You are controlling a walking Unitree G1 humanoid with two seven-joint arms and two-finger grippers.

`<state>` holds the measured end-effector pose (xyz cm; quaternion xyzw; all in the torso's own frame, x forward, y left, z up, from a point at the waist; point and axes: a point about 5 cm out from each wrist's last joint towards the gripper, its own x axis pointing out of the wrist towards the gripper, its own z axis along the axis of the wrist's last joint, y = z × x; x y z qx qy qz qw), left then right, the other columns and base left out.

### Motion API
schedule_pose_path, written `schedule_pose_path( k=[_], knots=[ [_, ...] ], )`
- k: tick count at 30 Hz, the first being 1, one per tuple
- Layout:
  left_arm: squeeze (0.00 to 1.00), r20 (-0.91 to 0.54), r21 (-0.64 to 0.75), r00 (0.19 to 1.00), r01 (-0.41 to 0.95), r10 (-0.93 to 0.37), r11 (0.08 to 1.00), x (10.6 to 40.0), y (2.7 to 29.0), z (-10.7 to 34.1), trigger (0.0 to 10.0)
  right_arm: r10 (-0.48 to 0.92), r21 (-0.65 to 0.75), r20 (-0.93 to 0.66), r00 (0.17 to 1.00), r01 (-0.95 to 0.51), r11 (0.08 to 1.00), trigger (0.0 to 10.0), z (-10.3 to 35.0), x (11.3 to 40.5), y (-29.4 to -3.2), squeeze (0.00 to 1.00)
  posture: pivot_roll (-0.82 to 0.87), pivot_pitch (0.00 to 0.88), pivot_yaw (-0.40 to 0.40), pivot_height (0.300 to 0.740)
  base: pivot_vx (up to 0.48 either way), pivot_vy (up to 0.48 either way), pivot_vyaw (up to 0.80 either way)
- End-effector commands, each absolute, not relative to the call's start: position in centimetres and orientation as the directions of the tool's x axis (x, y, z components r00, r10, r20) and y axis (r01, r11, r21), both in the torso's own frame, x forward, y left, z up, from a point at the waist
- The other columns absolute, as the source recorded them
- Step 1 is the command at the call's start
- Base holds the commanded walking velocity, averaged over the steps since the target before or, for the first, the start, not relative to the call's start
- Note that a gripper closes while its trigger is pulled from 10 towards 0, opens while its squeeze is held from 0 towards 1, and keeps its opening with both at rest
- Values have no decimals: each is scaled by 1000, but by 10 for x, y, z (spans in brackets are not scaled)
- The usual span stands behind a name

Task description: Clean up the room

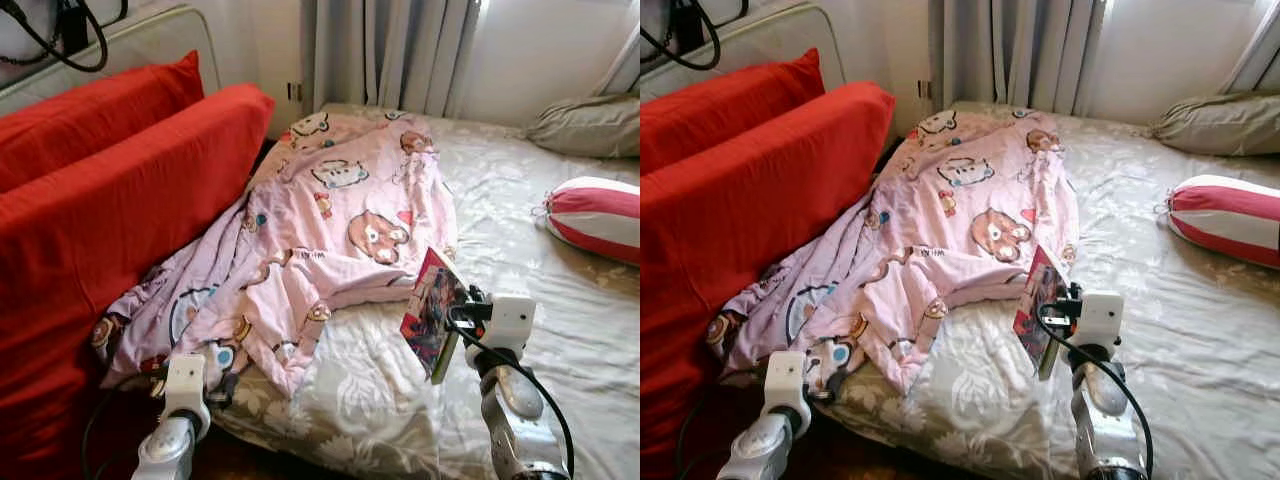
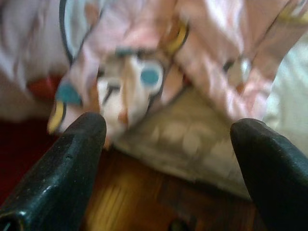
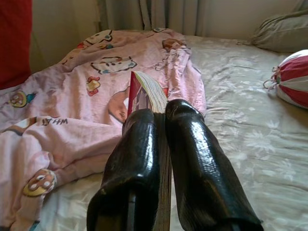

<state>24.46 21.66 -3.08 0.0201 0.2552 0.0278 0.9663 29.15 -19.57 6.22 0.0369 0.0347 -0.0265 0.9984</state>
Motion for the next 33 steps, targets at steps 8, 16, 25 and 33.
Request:
schedule_pose_path(
  k=[8, 16, 25, 33],
  knots=[
    [0, -601, 76, 793, -63, 97, 995, 223, 223, -49, 10000, -106, 77, -48, 993, 110, 991, 10000, 67, 295, -202, 0, 36, 0, -24, 740, 0, 0, 0],
    [0, -608, 99, 787, -52, 102, 994, 224, 223, -49, 10000, -102, 80, -46, 994, 105, 991, 10000, 70, 298, -198, 0, 34, 0, -20, 740, 0, 0, -684],
    [0, -610, 96, 787, -38, 89, 995, 225, 219, -49, 10000, -90, 84, -40, 995, 93, 992, 10000, 71, 300, -195, 0, 34, 0, -20, 740, 0, -343, -769],
    [0, -610, 95, 787, -43, 93, 995, 224, 219, -49, 10000, -113, 93, -35, 993, 116, 989, 10000, 72, 301, -197, 0, 36, 0, -23, 740, 0, -477, -337]
  ],
)
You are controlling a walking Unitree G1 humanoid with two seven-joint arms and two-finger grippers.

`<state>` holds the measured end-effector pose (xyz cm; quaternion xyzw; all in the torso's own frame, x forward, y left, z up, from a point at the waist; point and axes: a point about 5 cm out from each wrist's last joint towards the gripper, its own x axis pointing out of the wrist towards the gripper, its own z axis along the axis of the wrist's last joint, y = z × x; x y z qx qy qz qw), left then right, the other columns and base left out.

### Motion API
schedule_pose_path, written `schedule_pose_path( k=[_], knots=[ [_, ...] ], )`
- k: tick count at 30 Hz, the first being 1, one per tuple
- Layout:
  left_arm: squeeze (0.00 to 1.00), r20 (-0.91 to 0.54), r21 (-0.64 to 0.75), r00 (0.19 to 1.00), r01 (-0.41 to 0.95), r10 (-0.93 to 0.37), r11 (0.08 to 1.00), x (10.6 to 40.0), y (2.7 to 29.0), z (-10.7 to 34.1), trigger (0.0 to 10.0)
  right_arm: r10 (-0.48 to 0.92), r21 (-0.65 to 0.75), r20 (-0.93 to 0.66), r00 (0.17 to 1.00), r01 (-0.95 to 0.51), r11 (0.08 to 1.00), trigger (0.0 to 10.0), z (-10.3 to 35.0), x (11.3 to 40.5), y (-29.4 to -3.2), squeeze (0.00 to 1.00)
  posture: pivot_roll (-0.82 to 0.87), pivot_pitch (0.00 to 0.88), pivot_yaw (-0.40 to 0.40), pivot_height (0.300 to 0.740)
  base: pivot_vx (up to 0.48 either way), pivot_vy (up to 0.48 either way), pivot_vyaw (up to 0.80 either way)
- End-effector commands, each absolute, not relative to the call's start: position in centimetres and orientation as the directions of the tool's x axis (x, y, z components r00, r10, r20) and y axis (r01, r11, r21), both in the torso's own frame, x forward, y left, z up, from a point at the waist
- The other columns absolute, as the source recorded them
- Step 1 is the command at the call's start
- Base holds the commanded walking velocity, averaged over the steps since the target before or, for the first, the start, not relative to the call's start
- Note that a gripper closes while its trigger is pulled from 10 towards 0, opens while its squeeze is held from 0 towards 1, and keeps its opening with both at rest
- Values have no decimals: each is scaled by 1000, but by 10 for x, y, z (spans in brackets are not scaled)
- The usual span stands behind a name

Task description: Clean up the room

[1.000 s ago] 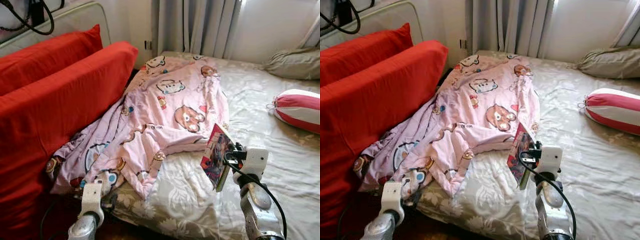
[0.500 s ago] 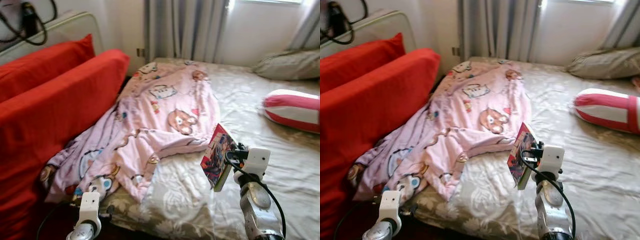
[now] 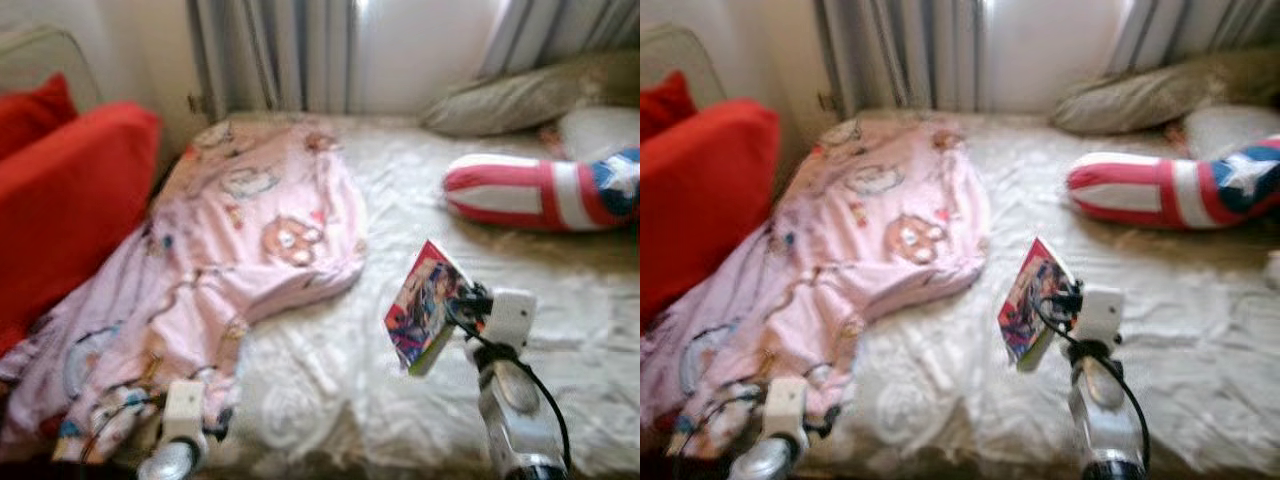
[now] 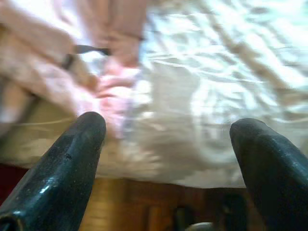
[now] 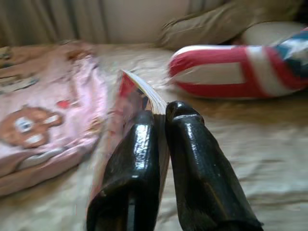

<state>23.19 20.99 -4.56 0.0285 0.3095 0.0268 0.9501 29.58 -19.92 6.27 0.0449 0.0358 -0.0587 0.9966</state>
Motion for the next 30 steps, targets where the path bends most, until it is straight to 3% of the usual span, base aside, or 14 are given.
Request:
schedule_pose_path(
  k=[1, 30],
  knots=[
    [0, -610, 95, 787, -44, 93, 994, 224, 219, -49, 10000, -113, 93, -35, 993, 116, 989, 10000, 71, 301, -197, 0, 36, 0, -23, 740, 0, -480, 0],
    [0, -605, 97, 791, -43, 93, 994, 224, 218, -49, 10000, -96, 97, -55, 994, 101, 990, 10000, 67, 301, -194, 0, 31, 0, -23, 740, 0, -480, -30]
  ],
)
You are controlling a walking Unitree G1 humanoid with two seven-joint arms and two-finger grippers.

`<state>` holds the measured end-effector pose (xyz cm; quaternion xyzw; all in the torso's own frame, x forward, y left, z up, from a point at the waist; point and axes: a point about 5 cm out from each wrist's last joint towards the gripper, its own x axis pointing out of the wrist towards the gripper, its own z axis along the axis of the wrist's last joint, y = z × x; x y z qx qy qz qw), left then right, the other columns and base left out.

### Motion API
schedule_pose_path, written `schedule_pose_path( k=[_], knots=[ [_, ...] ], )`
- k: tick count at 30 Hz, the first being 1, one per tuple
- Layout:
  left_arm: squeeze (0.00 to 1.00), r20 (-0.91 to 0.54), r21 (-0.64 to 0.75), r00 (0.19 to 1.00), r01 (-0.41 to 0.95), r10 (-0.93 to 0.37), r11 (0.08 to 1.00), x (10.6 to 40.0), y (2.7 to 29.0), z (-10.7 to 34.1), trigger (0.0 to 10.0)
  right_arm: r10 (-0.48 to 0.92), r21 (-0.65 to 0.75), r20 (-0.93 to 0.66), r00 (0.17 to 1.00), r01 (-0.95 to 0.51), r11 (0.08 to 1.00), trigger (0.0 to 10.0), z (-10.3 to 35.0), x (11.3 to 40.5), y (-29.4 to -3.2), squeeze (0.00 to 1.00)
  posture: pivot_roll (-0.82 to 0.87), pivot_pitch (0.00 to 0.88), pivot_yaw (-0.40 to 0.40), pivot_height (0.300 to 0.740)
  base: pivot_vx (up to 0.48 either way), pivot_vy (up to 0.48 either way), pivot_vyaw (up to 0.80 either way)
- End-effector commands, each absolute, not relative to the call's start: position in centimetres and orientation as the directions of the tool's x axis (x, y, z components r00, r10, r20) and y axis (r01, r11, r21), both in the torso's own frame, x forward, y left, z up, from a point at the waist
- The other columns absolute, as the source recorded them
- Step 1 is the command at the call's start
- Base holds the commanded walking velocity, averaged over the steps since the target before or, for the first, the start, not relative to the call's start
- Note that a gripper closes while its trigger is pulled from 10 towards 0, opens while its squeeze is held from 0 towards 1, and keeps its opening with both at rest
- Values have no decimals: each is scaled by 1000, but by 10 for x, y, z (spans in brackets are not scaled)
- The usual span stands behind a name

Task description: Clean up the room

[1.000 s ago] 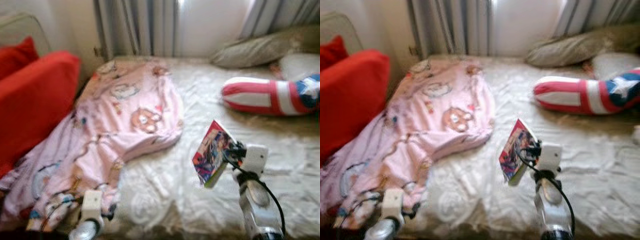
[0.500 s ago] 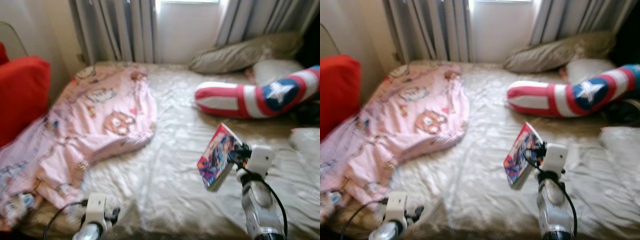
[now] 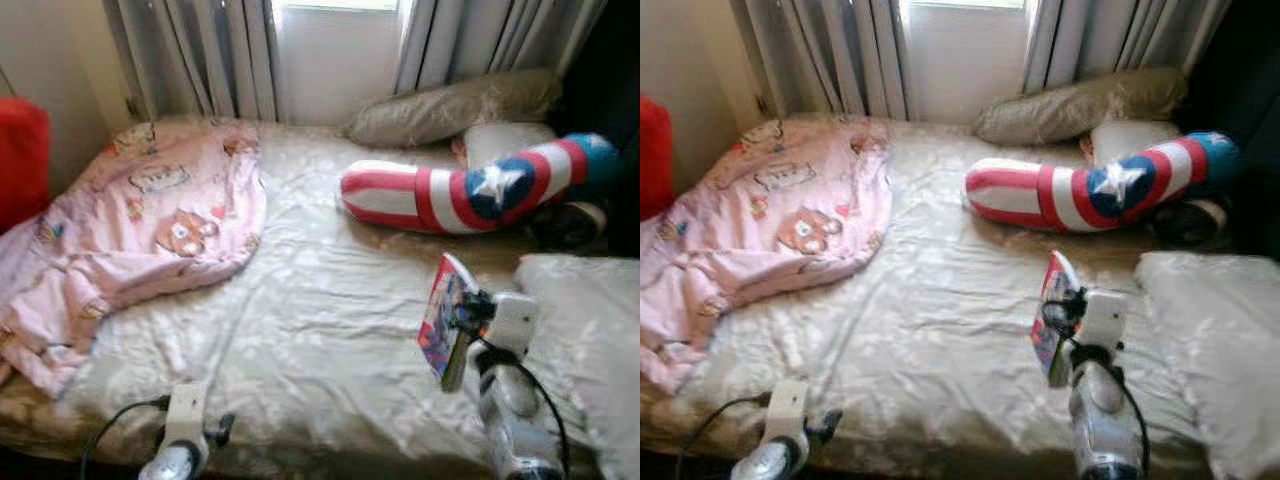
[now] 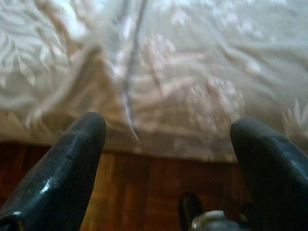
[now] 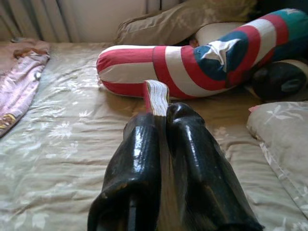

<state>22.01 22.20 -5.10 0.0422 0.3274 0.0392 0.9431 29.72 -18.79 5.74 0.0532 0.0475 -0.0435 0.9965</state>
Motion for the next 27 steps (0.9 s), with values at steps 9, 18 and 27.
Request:
schedule_pose_path(
  k=[9, 18, 27],
  knots=[
    [0, -601, 92, 793, -49, 95, 995, 226, 217, -48, 10000, -91, 97, -55, 994, 96, 991, 10000, 67, 300, -194, 0, 28, 0, -26, 740, 0, -267, 0],
    [0, -601, 73, 794, -56, 89, 996, 227, 216, -48, 10000, -82, 96, -60, 995, 87, 992, 10000, 66, 301, -194, 0, 28, 0, -28, 740, 0, 0, 0],
    [0, -607, 55, 791, -54, 76, 997, 226, 214, -49, 10000, -84, 95, -60, 995, 89, 991, 10000, 67, 301, -195, 0, 19, 0, -28, 740, 0, 0, 0]
  ],
)
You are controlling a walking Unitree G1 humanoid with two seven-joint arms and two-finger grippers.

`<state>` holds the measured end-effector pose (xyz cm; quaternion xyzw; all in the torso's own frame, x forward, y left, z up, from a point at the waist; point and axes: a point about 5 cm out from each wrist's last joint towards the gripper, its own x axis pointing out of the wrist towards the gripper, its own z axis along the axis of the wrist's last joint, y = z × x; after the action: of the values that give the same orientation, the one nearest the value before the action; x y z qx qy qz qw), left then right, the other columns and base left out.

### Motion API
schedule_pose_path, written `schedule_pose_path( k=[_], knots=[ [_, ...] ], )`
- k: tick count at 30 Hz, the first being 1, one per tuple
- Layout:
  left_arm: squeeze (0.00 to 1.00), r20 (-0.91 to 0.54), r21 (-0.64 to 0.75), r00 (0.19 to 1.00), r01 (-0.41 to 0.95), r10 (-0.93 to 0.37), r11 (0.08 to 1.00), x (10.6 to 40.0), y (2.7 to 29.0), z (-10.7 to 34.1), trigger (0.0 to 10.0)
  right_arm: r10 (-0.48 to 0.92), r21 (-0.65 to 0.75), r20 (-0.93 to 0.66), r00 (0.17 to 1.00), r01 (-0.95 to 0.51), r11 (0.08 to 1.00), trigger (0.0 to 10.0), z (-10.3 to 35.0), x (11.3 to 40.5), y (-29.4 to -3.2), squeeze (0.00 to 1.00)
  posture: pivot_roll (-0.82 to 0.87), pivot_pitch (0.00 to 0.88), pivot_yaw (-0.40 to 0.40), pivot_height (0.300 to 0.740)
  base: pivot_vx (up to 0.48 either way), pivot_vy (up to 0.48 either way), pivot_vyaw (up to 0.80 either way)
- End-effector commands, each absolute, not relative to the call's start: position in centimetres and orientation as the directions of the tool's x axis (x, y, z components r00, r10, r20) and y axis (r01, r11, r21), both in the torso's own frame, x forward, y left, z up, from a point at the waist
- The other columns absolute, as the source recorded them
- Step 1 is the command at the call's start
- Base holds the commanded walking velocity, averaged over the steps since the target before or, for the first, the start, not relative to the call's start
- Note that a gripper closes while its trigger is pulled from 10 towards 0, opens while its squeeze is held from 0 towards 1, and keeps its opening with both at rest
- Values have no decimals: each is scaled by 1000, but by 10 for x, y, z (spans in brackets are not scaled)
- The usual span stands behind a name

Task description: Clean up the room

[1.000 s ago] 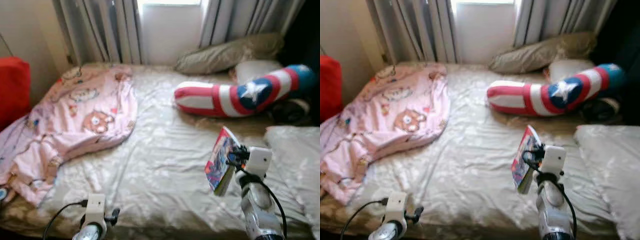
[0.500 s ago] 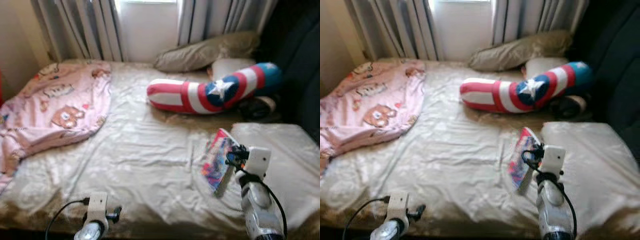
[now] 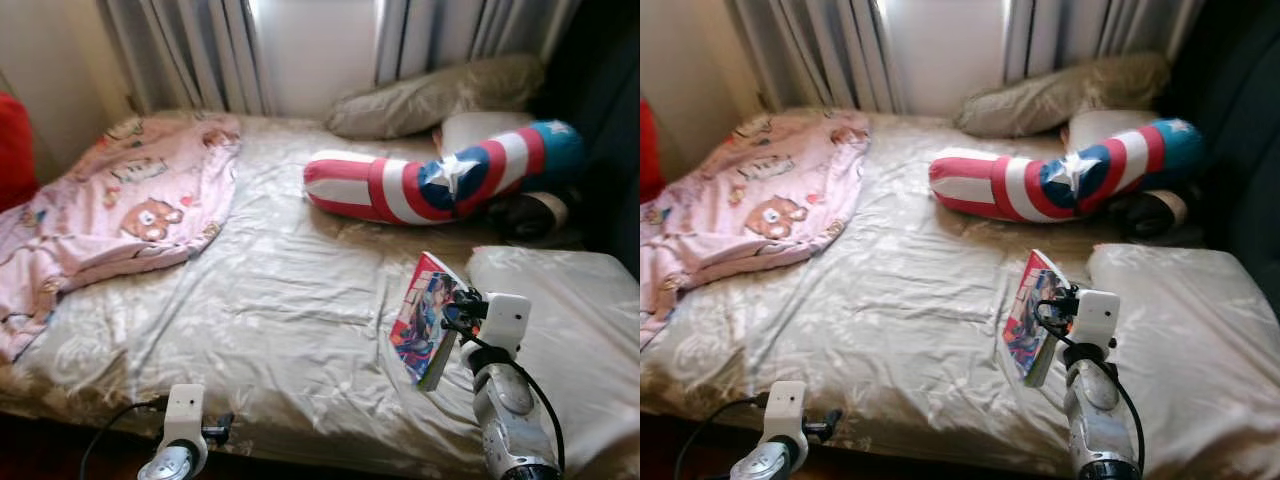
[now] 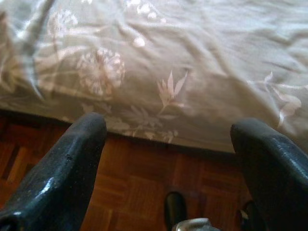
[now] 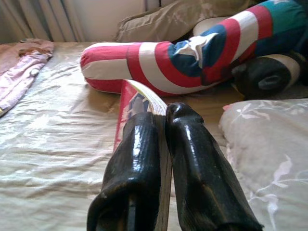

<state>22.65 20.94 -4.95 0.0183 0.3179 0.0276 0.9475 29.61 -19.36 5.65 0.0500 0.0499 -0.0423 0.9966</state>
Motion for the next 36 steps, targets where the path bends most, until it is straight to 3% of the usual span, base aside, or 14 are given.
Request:
schedule_pose_path(
  k=[1, 30, 36],
  knots=[
    [0, -607, 55, 791, -54, 76, 997, 226, 214, -49, 10000, -85, 95, -60, 995, 90, 991, 10000, 67, 301, -195, 0, 20, 0, -28, 740, 0, 0, 0],
    [0, -610, 53, 789, -48, 71, 997, 225, 214, -50, 10000, -113, 84, -62, 992, 118, 989, 10000, 68, 304, -196, 0, 17, 0, -27, 740, 0, 0, -123],
    [0, -610, 56, 789, -46, 70, 997, 225, 213, -50, 10000, -111, 82, -62, 992, 116, 990, 10000, 67, 304, -195, 0, 18, 0, -28, 740, 268, 0, -479]
  ],
)
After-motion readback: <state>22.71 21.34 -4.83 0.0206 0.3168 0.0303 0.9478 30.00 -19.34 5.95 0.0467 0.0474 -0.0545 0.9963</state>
